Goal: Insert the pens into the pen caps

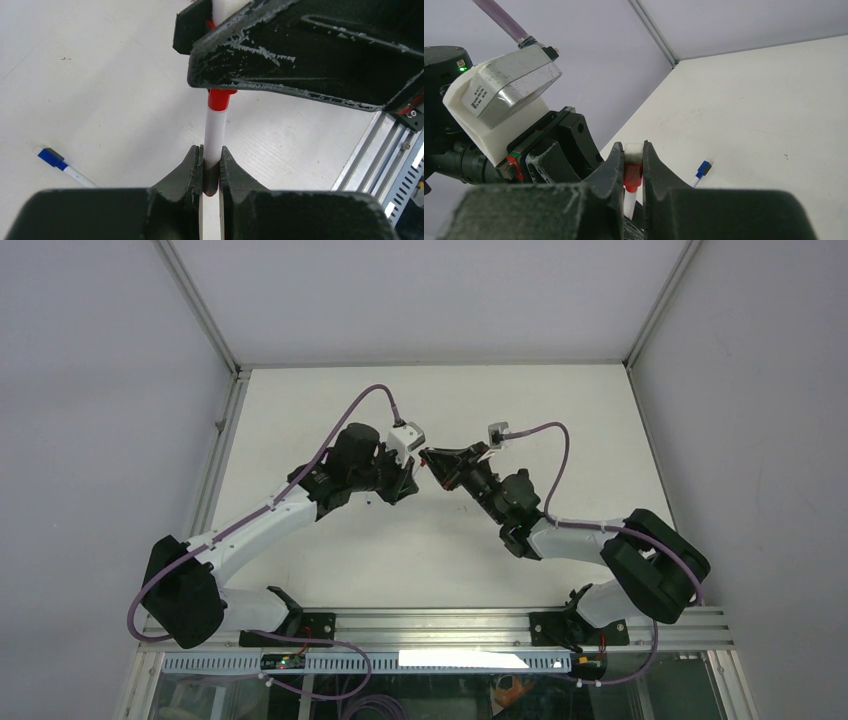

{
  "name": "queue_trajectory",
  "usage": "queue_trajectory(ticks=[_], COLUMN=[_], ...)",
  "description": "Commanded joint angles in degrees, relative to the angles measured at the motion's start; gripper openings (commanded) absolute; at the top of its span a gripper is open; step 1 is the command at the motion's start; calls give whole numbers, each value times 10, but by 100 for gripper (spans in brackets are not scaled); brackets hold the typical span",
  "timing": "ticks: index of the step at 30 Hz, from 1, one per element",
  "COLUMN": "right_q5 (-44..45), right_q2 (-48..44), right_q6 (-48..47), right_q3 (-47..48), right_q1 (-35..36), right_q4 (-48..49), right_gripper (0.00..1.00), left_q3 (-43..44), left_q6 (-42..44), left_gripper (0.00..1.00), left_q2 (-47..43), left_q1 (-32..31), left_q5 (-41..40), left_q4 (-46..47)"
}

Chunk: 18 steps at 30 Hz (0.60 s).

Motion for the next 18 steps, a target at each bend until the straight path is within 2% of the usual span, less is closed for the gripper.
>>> queue_trajectory(ticks=[1, 12, 18], right_q5=[-104, -123, -122], right_q2=[23, 66, 68], right_q6=[-11, 33, 26], right_q3=[-26, -31, -25], right_q1=[62, 77, 84], right_q4=[-95, -44, -59], right_gripper=[0, 0, 0], left_q3=[57, -31, -29], left_q6=[-2, -41, -46], left_gripper=[0, 0, 0], left_q2=[-21, -109, -103], left_q1=[21, 62, 66], left_q5=[-90, -73, -66], left_q4=[183, 310, 301])
